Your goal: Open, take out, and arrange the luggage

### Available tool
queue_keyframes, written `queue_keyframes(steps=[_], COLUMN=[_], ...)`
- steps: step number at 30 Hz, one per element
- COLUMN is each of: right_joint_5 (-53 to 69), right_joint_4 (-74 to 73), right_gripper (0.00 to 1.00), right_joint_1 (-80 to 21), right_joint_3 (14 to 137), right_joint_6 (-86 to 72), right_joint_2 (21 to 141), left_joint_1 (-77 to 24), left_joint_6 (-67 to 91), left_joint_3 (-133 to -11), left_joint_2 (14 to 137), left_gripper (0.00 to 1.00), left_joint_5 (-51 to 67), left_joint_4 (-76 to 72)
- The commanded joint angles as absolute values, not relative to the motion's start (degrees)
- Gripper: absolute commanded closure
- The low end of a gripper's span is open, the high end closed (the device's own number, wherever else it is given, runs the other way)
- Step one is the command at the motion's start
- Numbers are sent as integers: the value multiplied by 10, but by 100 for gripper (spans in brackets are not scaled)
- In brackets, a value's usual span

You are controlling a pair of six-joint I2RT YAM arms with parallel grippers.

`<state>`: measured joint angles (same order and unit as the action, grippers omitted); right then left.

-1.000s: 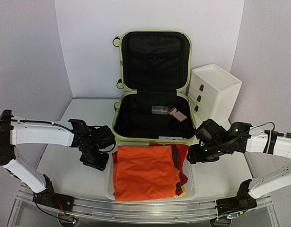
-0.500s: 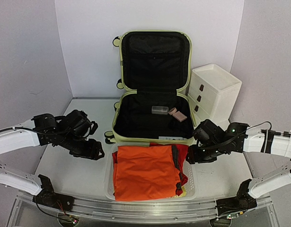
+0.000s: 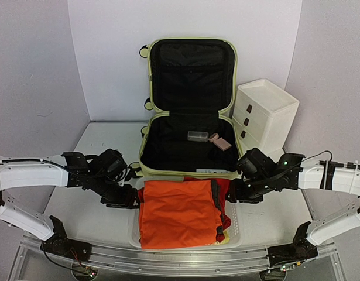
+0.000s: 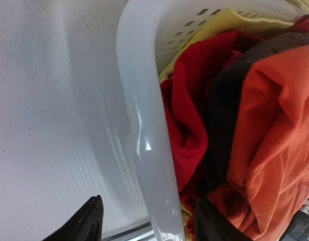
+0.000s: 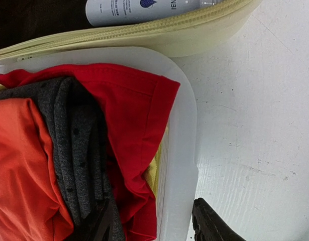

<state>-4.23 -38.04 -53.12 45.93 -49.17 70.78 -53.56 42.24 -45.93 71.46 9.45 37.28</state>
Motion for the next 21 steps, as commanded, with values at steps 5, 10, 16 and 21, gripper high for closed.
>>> queue_keyframes(steps=[5, 10, 16, 21], right_joint_5=[-12, -62, -114, -135], right_joint_4=[-331, -340, -344, -344], right_gripper=[30, 21, 19, 19], right_joint_1=[-536, -536, -535, -535], right_joint_3=[474, 476, 488, 525], right_joint_6=[-511, -512, -504, -488], right_joint_2=[694, 665, 668, 701], left_joint_1=[-508, -453, -361, -316], left_joint_6=[413, 388, 390, 480], left_joint_3=[-483, -481, -469, -480], left_joint_2=[755, 728, 691, 656], left_gripper=[79, 88, 84, 83], left_joint_5=[31, -25, -55, -166], left_joint_4=[439, 534, 577, 635])
